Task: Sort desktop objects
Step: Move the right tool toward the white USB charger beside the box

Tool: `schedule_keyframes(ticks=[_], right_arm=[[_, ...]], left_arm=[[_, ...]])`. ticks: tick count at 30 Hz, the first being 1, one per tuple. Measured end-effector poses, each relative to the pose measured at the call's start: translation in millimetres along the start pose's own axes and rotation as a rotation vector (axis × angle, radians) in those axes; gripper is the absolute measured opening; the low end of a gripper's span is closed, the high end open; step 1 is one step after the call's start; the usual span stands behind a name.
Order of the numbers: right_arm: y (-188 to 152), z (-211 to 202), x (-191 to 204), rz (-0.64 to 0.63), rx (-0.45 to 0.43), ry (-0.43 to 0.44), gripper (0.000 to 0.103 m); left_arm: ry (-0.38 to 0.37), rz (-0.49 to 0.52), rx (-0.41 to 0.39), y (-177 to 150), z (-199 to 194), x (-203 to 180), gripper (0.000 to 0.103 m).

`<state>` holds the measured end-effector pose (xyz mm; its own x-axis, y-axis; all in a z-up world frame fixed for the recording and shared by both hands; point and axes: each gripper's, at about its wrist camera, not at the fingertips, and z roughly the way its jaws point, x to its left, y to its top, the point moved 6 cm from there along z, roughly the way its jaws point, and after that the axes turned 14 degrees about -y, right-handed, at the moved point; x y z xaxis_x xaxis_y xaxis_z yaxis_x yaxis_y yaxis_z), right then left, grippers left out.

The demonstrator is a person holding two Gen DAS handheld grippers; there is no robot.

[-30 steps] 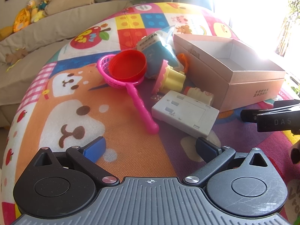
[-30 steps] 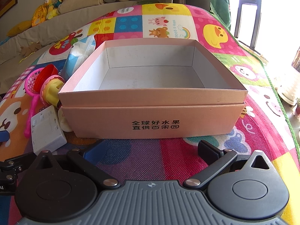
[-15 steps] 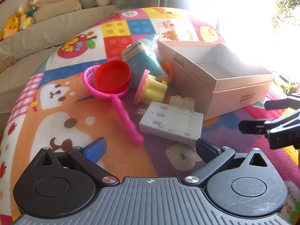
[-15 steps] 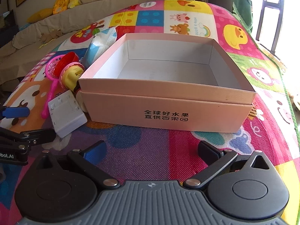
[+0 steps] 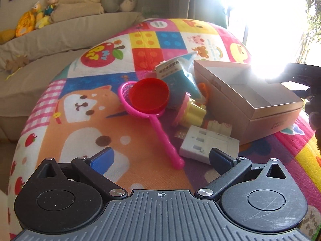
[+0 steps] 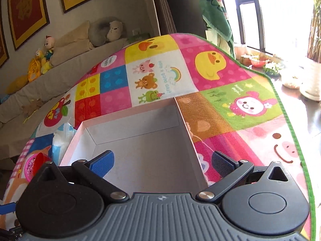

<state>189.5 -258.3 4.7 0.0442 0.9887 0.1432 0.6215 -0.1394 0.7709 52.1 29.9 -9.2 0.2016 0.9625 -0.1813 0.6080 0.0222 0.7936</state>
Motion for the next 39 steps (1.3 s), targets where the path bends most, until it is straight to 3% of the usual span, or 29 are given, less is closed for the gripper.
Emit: schedule_keyframes(ticks=[3, 8, 14, 18, 22, 27, 30, 34, 36, 39], right_arm=[[-1.8, 6.7, 12.6, -0.025, -0.016, -0.025, 0.103], [-6.7, -5.3, 31.3, -0.082, 0.002, 0.117, 0.103], [-12.7, -60.6, 37.2, -0.203, -0.148, 0.121, 0.103], [-35.3, -73.2, 29.9, -0.247, -0.123, 0.103, 0.103], [-60.5, -69.9, 22.8, -0.261, -0.071, 0.077, 0.103], [-89.2, -55.7, 20.7, -0.243, 0.016, 0.072, 0.103], [-97.3, -47.1, 22.9, -0.234, 0.049, 0.048, 0.103], [-98.1, -48.3, 23.7, -0.238, 0.035, 0.024, 0.103], [-95.4, -52.7, 21.3, -0.234, 0.015, 0.012, 0.103], [-93.3, -57.5, 18.0, -0.236, -0.007, -0.008, 0.103]], left_arm=[[-0.004, 0.003, -0.005, -0.2, -5.0, 4.0, 0.103], [-0.038, 0.035, 0.01, -1.9, -3.4, -6.1, 0.103], [-0.138, 0.142, 0.057, -5.9, 15.6, -44.9, 0.103], [-0.143, 0.148, 0.08, -5.6, 37.2, -60.0, 0.103], [-0.041, 0.134, 0.106, -5.3, 53.9, -52.7, 0.103], [-0.036, 0.109, 0.087, -4.3, 48.8, -47.2, 0.102], [-0.037, 0.127, 0.083, -4.3, 45.6, -50.3, 0.084], [-0.04, 0.148, 0.089, -7.8, 42.0, -54.1, 0.084], [-0.091, 0.153, 0.11, -11.7, 36.5, -62.4, 0.084], [-0.279, 0.157, 0.148, -21.0, 22.6, -88.6, 0.09]])
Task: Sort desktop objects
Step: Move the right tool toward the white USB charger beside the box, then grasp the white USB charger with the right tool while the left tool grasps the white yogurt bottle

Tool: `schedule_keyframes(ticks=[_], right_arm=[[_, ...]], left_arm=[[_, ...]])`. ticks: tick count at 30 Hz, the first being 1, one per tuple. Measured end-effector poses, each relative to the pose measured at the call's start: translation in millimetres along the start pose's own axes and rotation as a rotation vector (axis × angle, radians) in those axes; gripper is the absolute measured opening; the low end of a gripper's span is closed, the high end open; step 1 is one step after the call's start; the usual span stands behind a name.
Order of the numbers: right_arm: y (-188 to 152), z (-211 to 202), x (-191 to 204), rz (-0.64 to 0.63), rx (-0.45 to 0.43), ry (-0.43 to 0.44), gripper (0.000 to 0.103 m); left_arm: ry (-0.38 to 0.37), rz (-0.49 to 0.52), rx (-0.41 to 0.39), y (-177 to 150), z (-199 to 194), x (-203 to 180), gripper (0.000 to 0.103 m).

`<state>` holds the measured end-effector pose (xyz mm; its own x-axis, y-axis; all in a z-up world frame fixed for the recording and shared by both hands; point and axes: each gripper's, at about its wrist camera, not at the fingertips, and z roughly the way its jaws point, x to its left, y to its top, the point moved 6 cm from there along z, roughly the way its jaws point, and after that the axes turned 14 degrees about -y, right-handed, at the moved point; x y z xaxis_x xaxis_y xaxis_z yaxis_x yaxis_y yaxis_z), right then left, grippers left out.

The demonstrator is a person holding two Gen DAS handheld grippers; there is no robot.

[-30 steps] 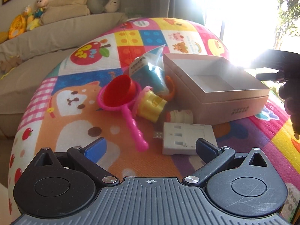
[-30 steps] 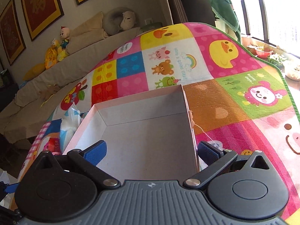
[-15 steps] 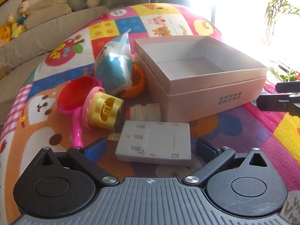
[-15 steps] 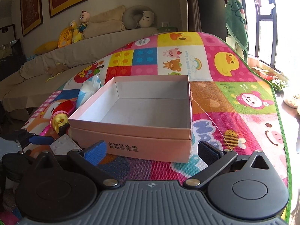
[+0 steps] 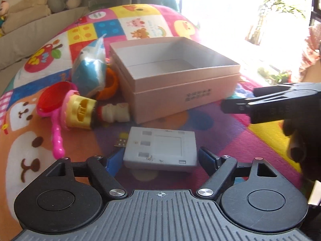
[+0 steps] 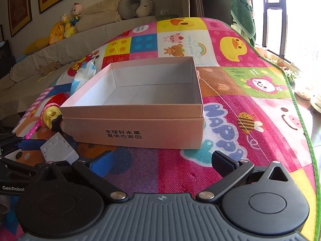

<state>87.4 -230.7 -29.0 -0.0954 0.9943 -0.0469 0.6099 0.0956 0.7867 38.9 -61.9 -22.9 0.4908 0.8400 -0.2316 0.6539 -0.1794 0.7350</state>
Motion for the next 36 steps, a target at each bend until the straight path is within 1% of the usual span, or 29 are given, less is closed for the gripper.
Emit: schedule_keyframes(ticks=[1, 2, 3, 5, 7, 10, 12, 14, 15, 16, 18, 20, 22, 23, 24, 26, 28, 30, 32, 33, 34, 36], right_arm=[[-0.3, -1.2, -0.3, -0.002, -0.004, -0.004, 0.103], [0.4, -2.5, -0.9, -0.003, -0.009, -0.006, 0.103], [1.0, -4.5, -1.0, -0.002, -0.012, -0.002, 0.103], [2.6, -11.3, -0.1, -0.002, -0.023, 0.021, 0.103], [4.3, -22.7, 4.3, -0.026, -0.047, 0.066, 0.103], [3.7, -38.0, 22.6, -0.105, -0.057, 0.159, 0.103], [-1.3, -42.7, 40.1, -0.155, -0.036, 0.224, 0.103], [-9.8, -44.1, 63.7, -0.22, -0.007, 0.28, 0.103], [-13.4, -43.1, 71.7, -0.251, 0.001, 0.282, 0.103], [-16.6, -41.5, 78.1, -0.282, 0.003, 0.269, 0.103], [-20.0, -36.3, 84.1, -0.347, -0.013, 0.203, 0.103], [-17.4, -29.5, 75.3, -0.367, -0.046, 0.088, 0.103], [-12.0, -20.7, 59.1, -0.345, -0.06, -0.049, 0.103], [-8.6, -14.0, 45.6, -0.311, -0.049, -0.101, 0.103], [-6.9, -10.5, 36.4, -0.271, -0.032, -0.104, 0.103], [-7.1, -6.0, 20.9, -0.173, 0.017, -0.058, 0.103], [-11.0, -5.3, 15.6, -0.135, 0.032, -0.026, 0.103], [-15.5, -4.8, 14.8, -0.128, 0.032, -0.017, 0.103], [-18.1, -3.1, 14.4, -0.119, 0.041, -0.002, 0.103], [-18.1, -2.7, 13.7, -0.114, 0.042, 0.0, 0.103], [-17.6, -2.3, 13.8, -0.11, 0.042, 0.002, 0.103], [-18.3, -1.7, 15.0, -0.111, 0.046, 0.008, 0.103]], left_arm=[[-0.052, 0.01, -0.001, -1.1, -2.9, -10.0, 0.096], [-0.079, 0.03, -0.01, -1.1, -6.8, -17.4, 0.097], [-0.087, 0.055, -0.021, -0.9, -11.8, -23.0, 0.097], [-0.067, 0.085, -0.045, 1.7, -22.6, -24.0, 0.097], [-0.017, 0.093, -0.056, 2.8, -31.4, -15.5, 0.099], [0.139, 0.084, -0.044, 3.3, -39.1, 9.7, 0.1], [0.23, 0.04, -0.033, 5.0, -41.8, 32.5, 0.1], [0.275, -0.022, -0.037, 7.4, -48.0, 51.5, 0.1], [0.285, -0.046, -0.044, 9.0, -50.2, 57.3, 0.1], [0.286, -0.067, -0.052, 10.2, -53.1, 61.6, 0.1], [0.264, -0.082, -0.068, 13.3, -54.8, 61.4, 0.1], [0.223, -0.077, -0.08, 15.8, -52.7, 55.8, 0.1], [0.161, -0.05, -0.091, 19.6, -40.6, 43.9, 0.1], [0.13, -0.034, -0.094, 21.7, -34.2, 40.4, 0.1], [0.103, -0.022, -0.093, 23.5, -26.3, 37.8, 0.099], [0.064, -0.012, -0.086, 27.4, -11.6, 38.7, 0.099], [0.042, -0.004, -0.081, 30.1, 1.0, 44.7, 0.099], [0.059, 0.011, -0.082, 31.9, 8.9, 54.0, 0.099], [0.094, 0.024, -0.083, 34.6, 13.4, 65.0, 0.099], [0.121, 0.025, -0.08, 36.1, 15.2, 72.9, 0.099], [0.132, 0.023, -0.075, 36.9, 16.5, 79.3, 0.1], [0.143, 0.005, -0.071, 37.2, 17.2, 89.0, 0.099]])
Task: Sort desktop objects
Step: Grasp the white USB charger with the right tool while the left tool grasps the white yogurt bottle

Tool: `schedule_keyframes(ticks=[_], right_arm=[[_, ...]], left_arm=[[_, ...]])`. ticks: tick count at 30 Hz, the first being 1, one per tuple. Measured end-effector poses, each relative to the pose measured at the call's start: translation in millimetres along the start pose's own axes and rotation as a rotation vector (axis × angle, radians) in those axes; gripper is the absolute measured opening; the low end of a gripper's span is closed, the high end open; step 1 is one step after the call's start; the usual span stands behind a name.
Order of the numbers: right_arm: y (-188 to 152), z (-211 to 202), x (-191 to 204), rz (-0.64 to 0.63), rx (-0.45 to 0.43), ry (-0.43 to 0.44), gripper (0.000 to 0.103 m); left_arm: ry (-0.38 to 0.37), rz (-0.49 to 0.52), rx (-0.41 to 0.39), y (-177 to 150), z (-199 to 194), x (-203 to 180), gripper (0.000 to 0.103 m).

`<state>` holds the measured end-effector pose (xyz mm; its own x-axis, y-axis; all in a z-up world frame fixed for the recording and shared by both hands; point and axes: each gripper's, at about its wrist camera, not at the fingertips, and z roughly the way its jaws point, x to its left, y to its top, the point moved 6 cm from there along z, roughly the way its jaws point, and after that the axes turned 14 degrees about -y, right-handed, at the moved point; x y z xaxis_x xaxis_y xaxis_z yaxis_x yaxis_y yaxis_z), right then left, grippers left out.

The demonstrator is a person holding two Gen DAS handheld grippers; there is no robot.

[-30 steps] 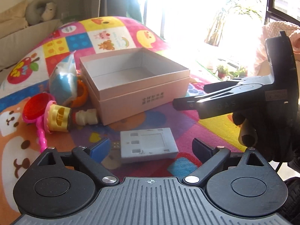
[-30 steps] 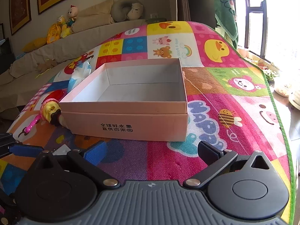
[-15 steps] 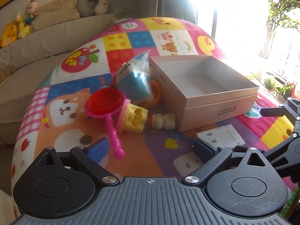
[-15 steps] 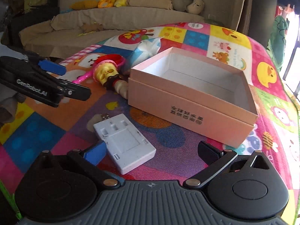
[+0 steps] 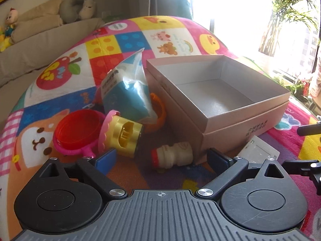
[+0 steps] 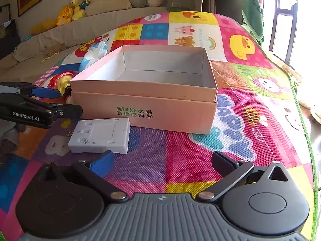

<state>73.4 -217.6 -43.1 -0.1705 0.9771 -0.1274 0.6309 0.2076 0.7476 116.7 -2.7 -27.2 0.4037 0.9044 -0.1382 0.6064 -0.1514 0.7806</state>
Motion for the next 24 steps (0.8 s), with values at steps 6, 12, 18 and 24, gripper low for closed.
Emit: schedule_keyframes(ticks=[6, 12, 18, 24], right_arm=[[-0.8, 0.4, 2.3, 0.003, 0.007, -0.001, 0.103], [-0.8, 0.7, 1.2, 0.006, 0.006, -0.01, 0.103], [-1.8, -1.2, 0.5, 0.009, 0.0, -0.012, 0.103], [1.6, -10.6, 5.8, -0.031, -0.05, 0.007, 0.103]], left_arm=[[0.02, 0.012, 0.018, -4.1, 3.7, 0.4, 0.08], [0.031, 0.001, 0.006, -1.5, 2.6, -3.2, 0.052], [0.03, -0.007, -0.011, -7.6, -18.3, -9.2, 0.052], [-0.012, 0.032, 0.019, -36.3, -51.0, -35.8, 0.053]])
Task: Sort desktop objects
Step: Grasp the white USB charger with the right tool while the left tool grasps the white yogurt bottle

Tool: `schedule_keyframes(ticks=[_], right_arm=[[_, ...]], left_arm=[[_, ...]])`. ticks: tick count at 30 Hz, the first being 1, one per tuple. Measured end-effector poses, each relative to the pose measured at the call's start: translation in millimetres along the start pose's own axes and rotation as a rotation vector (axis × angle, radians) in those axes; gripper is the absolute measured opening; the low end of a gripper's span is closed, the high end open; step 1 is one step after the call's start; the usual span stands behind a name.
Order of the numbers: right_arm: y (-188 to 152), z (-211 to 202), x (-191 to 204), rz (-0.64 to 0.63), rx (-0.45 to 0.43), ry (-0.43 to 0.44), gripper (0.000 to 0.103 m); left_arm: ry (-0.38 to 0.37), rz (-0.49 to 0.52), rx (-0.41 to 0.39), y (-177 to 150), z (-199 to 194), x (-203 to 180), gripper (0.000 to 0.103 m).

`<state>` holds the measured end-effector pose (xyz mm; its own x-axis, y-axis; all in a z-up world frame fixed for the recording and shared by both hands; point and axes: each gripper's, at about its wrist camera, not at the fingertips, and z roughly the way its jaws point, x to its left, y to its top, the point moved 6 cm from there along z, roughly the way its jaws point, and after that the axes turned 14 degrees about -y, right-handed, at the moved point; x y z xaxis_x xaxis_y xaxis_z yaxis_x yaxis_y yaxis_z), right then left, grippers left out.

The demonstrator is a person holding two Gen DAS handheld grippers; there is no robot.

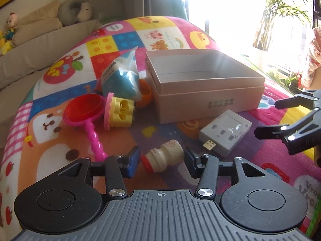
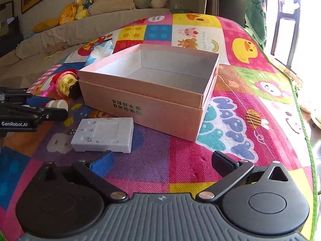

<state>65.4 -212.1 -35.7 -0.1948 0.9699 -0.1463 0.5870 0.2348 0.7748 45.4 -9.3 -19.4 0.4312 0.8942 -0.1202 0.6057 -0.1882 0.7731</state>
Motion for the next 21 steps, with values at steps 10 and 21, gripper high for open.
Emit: schedule_keyframes(ticks=[10, 21], right_arm=[[44.0, 30.0, -22.3, 0.031, -0.052, -0.218, 0.103], [30.3, 23.1, -31.9, 0.125, 0.024, -0.061, 0.103]], left_arm=[[0.055, -0.099, -0.003, -11.9, -10.9, 7.5, 0.081], [-0.041, -0.141, -0.015, -11.7, -4.0, -8.9, 0.084]])
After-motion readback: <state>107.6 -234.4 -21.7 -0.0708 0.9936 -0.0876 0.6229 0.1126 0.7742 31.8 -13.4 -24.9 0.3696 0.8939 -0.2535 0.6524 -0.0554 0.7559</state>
